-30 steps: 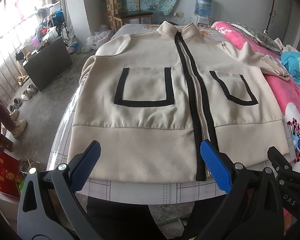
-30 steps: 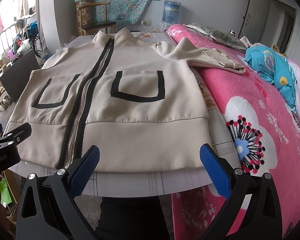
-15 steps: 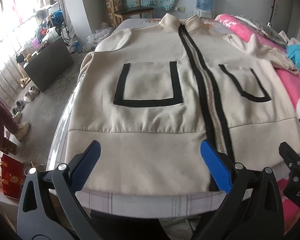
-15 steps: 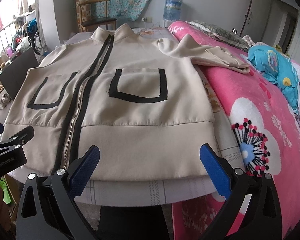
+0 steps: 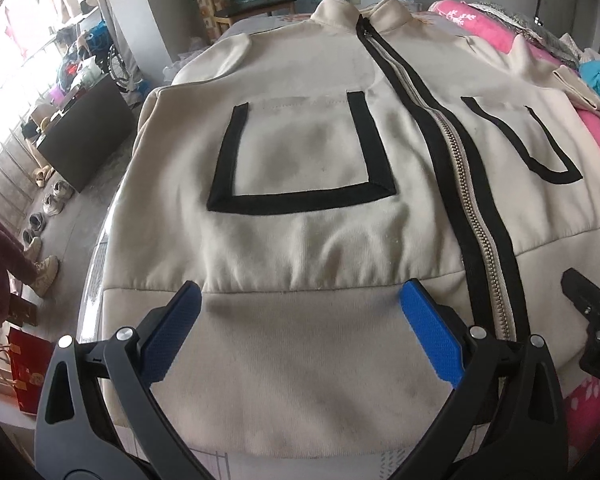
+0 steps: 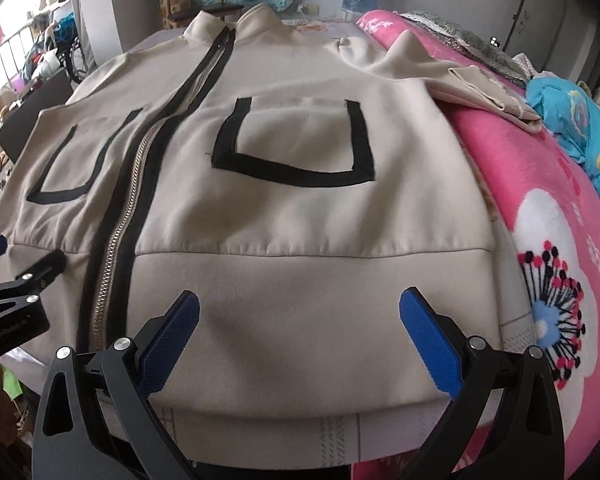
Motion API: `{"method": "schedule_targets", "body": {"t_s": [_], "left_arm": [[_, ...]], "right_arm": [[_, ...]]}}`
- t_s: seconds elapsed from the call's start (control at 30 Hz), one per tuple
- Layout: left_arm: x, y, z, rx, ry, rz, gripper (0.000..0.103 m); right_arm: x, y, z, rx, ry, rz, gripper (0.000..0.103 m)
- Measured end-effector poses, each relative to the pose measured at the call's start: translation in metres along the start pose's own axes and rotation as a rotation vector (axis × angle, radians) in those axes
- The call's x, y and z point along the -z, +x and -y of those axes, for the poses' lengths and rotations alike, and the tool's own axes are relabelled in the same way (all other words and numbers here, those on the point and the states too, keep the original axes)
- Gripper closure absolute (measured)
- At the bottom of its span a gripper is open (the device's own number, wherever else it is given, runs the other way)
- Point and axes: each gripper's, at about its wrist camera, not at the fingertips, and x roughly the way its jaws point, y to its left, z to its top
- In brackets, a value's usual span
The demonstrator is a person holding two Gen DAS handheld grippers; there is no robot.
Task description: Fold large clothes
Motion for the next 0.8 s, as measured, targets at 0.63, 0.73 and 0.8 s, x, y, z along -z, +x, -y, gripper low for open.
{"method": "schedule_targets", "body": {"t_s": [0.63, 0.73, 0.8], "left_arm": [[0.003, 0.006, -0.010, 0.075, -0.047, -0.027, 0.006], [0.004, 0.006, -0.011, 0.076, -0.047, -0.022, 0.006], [0.005, 0.006, -0.011, 0.078, -0.046, -0.021, 0.006]], "right_arm": [[0.000, 0.006, 0.007, -0.049, 0.009, -0.015, 0.005], [0.000, 0.007, 0.009, -0.061, 0.018, -0.022, 0.005], [0.000, 0.007, 0.009, -0.065, 0.020, -0.023, 0.005]]}}
